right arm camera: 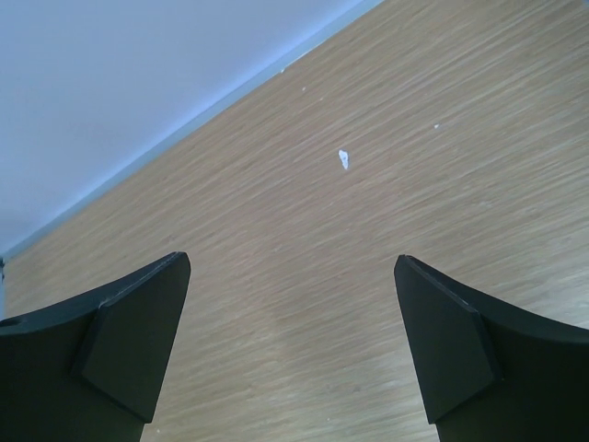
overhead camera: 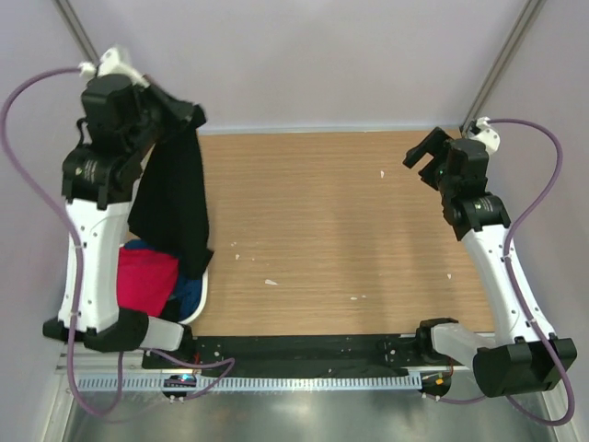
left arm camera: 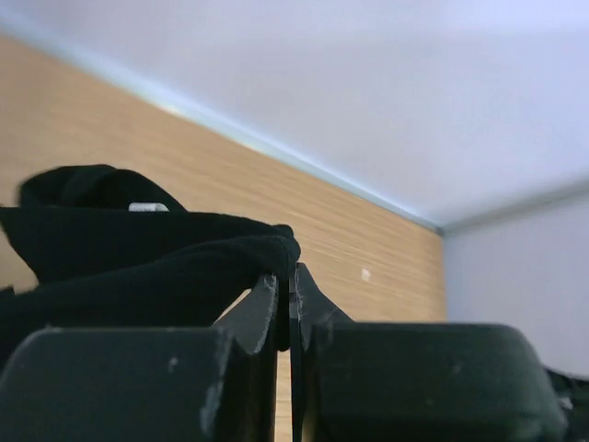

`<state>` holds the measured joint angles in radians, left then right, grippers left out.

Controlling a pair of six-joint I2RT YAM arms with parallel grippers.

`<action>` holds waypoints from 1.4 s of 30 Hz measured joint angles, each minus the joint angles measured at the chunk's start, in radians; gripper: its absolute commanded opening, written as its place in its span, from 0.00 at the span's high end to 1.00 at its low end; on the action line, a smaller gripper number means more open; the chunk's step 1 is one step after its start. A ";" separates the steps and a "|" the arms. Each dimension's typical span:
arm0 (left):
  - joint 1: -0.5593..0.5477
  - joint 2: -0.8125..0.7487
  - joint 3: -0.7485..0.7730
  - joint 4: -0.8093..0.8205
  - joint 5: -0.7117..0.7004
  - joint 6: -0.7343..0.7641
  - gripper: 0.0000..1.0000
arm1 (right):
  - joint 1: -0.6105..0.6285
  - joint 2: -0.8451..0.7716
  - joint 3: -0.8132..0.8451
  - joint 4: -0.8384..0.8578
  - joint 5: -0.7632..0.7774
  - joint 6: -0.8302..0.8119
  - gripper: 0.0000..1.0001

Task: Fold and stack the t-shirts
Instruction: Move the tshirt to the center of the board

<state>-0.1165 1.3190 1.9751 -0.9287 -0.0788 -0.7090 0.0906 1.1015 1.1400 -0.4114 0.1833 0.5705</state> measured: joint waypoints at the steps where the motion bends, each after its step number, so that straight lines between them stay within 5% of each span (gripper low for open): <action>1: -0.091 0.061 0.082 0.017 -0.011 0.014 1.00 | -0.004 0.005 0.029 -0.021 0.022 0.006 0.00; 6: -0.414 0.286 0.348 0.074 -0.086 0.079 1.00 | -0.023 -0.011 0.098 -0.108 0.089 0.012 0.01; 10: -0.593 0.387 0.412 0.119 -0.106 0.121 1.00 | -0.027 -0.066 0.109 -0.185 0.144 0.012 0.00; 19: -0.635 0.526 0.543 0.199 -0.046 0.118 1.00 | -0.027 -0.176 0.178 -0.282 0.203 0.002 0.00; 23: -0.621 0.344 0.213 0.265 -0.113 0.093 1.00 | -0.027 -0.199 0.179 -0.298 0.209 -0.020 0.00; 28: -0.567 0.034 -0.436 0.331 -0.237 0.013 1.00 | -0.027 -0.198 0.110 -0.298 0.142 -0.054 0.00; 33: -0.546 -0.055 -0.829 0.163 -0.362 -0.112 0.99 | -0.027 -0.148 -0.008 -0.299 0.002 -0.077 0.00; 35: -0.529 -0.072 -0.902 0.087 -0.400 -0.158 0.86 | -0.024 -0.107 -0.063 -0.283 -0.070 -0.088 0.00; 36: -0.518 -0.086 -0.923 0.058 -0.417 -0.177 0.37 | -0.014 -0.089 -0.088 -0.270 -0.091 -0.091 0.00; 37: -0.507 -0.105 -0.935 0.031 -0.432 -0.195 0.04 | 0.002 -0.065 -0.111 -0.259 -0.111 -0.094 0.00; 42: -0.490 -0.159 -0.911 -0.013 -0.463 -0.247 0.00 | 0.164 0.108 -0.138 -0.158 -0.126 -0.102 0.07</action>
<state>-0.6064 1.1599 1.0637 -0.9421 -0.5415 -0.9558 0.2546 1.2098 1.0019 -0.5694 0.0574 0.4686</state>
